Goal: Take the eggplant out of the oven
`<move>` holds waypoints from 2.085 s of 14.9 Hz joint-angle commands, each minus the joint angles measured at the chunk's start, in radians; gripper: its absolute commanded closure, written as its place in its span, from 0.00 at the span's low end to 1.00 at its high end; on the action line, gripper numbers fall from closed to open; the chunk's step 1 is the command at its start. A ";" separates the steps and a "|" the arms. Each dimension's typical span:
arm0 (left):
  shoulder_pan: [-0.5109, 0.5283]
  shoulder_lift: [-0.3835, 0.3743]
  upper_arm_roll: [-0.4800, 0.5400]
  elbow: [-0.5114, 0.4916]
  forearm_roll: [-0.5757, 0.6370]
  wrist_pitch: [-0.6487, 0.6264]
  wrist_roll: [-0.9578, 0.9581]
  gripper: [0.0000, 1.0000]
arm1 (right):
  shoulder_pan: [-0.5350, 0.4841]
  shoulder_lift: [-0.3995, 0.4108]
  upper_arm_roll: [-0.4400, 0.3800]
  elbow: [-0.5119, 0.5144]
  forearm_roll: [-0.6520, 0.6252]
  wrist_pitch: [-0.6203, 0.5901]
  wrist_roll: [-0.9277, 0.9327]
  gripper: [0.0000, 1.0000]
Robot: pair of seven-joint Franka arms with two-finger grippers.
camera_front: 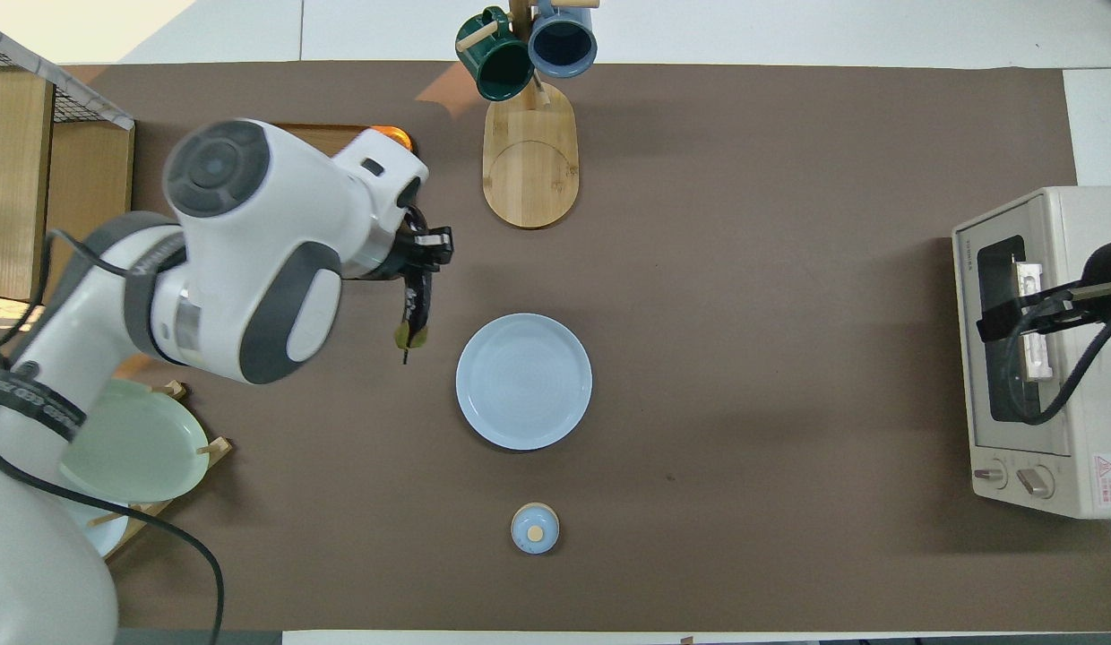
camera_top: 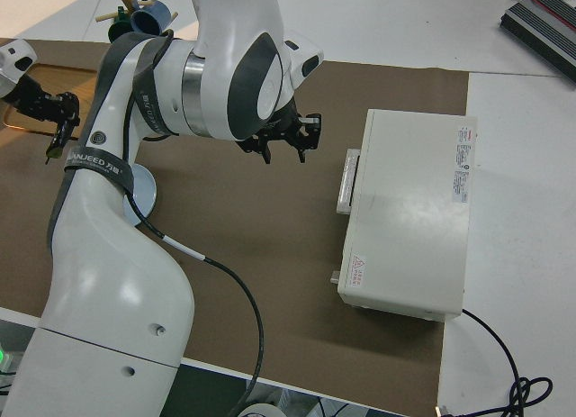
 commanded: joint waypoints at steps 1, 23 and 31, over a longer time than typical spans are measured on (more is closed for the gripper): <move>0.121 0.082 -0.010 0.104 -0.026 -0.035 0.127 1.00 | 0.005 0.028 0.012 0.031 0.023 0.000 0.041 0.00; 0.275 0.321 -0.001 0.216 0.044 0.143 0.350 0.00 | 0.043 0.065 0.014 0.108 -0.028 -0.063 0.093 0.00; 0.288 0.015 0.042 0.206 0.044 -0.230 0.280 0.00 | 0.043 0.049 -0.004 0.108 0.000 -0.057 0.197 0.00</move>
